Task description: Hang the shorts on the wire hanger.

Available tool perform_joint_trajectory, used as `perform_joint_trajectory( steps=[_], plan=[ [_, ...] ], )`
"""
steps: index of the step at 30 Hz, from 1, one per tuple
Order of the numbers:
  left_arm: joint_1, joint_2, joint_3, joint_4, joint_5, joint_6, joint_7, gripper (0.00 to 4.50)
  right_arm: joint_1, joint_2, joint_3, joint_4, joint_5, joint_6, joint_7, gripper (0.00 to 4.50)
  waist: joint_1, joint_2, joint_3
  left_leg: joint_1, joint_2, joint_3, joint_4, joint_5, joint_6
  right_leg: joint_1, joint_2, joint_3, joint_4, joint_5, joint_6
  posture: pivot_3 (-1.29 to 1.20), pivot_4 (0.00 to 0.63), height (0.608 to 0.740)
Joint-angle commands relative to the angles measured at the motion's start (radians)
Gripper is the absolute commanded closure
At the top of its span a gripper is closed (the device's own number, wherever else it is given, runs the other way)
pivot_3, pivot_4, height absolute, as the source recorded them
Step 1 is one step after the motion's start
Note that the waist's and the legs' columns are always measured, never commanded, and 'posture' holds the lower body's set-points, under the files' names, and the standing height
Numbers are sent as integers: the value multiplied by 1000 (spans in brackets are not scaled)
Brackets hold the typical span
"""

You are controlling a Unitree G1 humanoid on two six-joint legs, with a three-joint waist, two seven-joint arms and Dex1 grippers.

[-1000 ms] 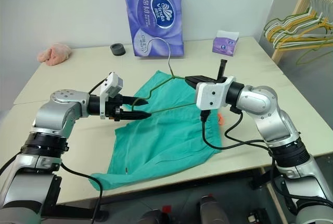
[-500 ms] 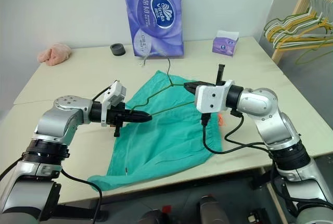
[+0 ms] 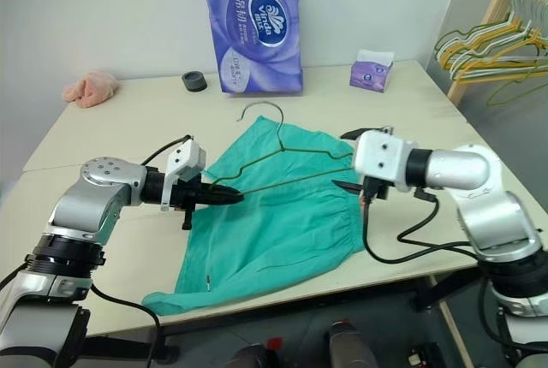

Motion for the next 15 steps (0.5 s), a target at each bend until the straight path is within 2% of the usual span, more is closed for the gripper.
perform_joint_trajectory(
  steps=[1,4,11,15],
  plan=[
    [-13,21,0,-62,3,-28,-17,4500,-7,-5,-3,-75,67,165,-10,401,0,0,0,0,0,0,0,0,0,0,0,0,0,0,0,-228,113,740],
    [-17,26,-7,-71,12,-39,-29,4500,-14,-16,39,-74,62,213,-7,401,-1,0,0,0,0,1,0,0,0,0,0,0,0,0,0,-225,112,740],
    [-20,45,-24,-118,18,-46,-57,4500,-114,-15,207,66,24,244,62,401,-3,0,0,0,0,1,0,0,0,0,0,0,0,0,1,-209,111,740],
    [-21,50,-29,-122,28,-58,-57,4500,-162,-13,264,134,13,242,107,1316,-2,0,0,0,0,1,0,0,0,0,0,0,0,0,1,-199,110,740]
  ],
)
